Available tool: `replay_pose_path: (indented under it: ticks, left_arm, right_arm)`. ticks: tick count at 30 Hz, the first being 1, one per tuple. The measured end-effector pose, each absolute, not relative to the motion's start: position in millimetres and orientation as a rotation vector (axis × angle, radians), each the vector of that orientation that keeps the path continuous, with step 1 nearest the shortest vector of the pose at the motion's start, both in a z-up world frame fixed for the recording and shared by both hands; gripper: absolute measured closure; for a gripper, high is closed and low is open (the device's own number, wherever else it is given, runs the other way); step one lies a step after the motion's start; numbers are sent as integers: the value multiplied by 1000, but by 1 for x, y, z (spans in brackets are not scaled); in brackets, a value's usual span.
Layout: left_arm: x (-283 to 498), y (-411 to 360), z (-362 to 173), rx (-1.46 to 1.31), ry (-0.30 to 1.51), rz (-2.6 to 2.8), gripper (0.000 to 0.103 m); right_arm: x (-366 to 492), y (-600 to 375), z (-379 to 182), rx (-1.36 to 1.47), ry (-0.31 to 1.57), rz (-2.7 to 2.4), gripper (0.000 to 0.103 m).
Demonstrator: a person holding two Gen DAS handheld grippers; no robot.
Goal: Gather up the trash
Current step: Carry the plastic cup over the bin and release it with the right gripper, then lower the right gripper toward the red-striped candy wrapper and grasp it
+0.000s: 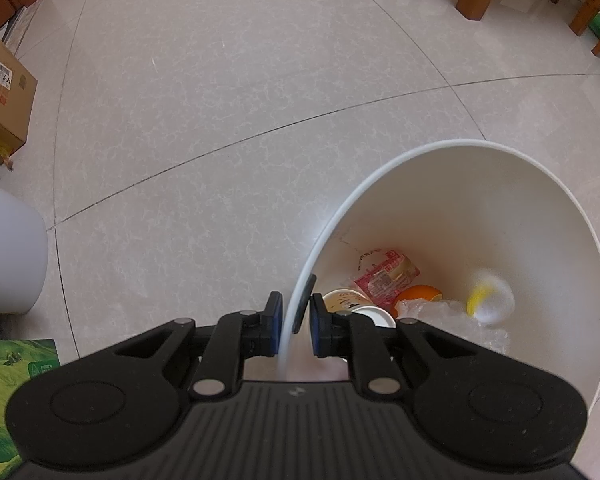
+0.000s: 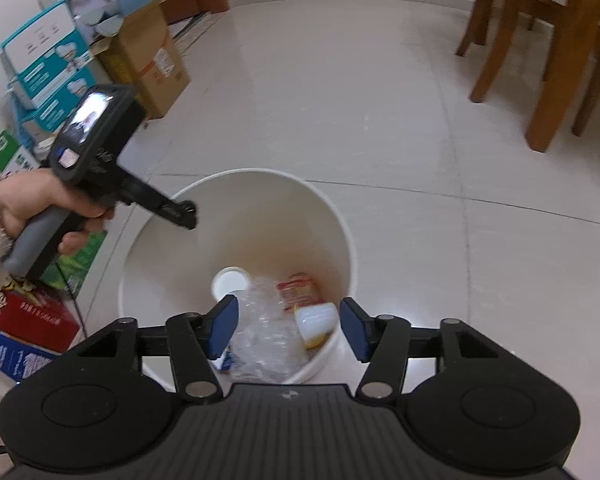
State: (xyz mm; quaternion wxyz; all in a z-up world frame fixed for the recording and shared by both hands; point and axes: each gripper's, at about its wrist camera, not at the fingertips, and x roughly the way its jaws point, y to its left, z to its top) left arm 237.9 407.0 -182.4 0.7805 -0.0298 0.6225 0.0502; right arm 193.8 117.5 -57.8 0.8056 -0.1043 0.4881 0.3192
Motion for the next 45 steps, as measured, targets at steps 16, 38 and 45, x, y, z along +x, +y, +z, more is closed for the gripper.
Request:
replay_pose_path:
  ticks: [16, 38, 45]
  left_arm:
    - [238, 407, -182, -64, 1345, 108, 90]
    - [239, 406, -183, -49, 1348, 110, 90]
    - [240, 402, -184, -43, 1353, 112, 90]
  right_arm:
    - [237, 23, -106, -132, 1045, 364, 28]
    - [278, -56, -300, -233, 1294, 217, 25]
    - [294, -66, -351, -286, 1326, 213, 24]
